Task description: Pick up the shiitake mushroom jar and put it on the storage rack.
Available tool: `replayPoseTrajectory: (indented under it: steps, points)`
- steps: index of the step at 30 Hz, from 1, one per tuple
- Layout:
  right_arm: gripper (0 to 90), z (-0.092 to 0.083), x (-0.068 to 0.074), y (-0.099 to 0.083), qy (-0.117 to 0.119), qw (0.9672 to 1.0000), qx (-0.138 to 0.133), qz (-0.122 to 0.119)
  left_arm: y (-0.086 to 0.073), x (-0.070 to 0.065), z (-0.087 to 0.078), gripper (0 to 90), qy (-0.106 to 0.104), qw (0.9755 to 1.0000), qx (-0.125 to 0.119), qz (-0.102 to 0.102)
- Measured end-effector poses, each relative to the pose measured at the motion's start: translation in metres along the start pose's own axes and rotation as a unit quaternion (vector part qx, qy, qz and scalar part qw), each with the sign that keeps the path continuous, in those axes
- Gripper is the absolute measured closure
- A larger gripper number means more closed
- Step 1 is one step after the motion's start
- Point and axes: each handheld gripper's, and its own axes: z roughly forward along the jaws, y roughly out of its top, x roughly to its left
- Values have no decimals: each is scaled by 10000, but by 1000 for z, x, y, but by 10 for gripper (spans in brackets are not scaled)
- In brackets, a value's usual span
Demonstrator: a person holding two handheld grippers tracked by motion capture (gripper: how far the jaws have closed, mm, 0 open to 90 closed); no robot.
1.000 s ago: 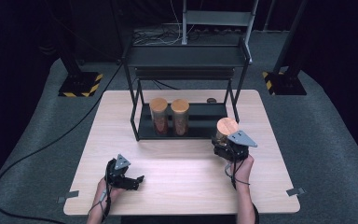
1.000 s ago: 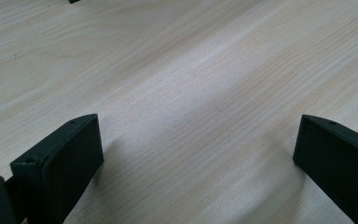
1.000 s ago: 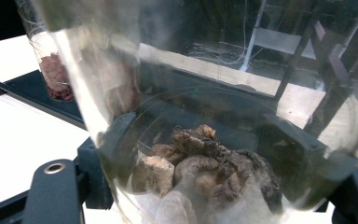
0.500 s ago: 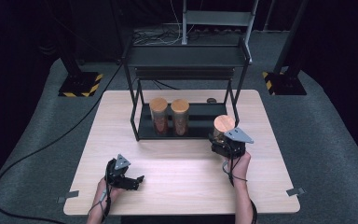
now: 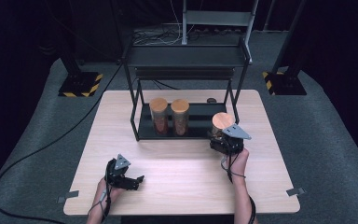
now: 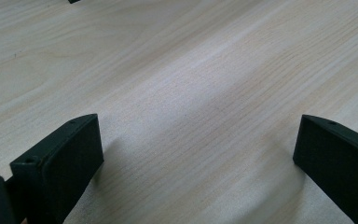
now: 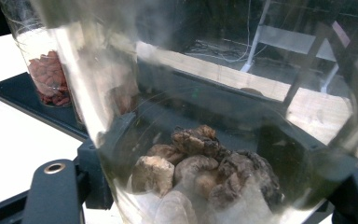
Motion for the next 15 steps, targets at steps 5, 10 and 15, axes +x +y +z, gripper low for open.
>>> replayPoseTrajectory:
  steps: [5, 10, 15]
  points:
    - [249, 3, 0, 0, -1, 10000, 9, -20, 0, 0, 0, 6, 0, 10000, -1, -1]
    - [249, 6, -1, 1, -1, 10000, 13, -22, 0, 0, 0, 6, 1, 10000, -1, -1]
    - [249, 8, -1, 3, -16, 10000, -31, -38, 0, 0, 0, 6, 1, 10000, -1, -1]
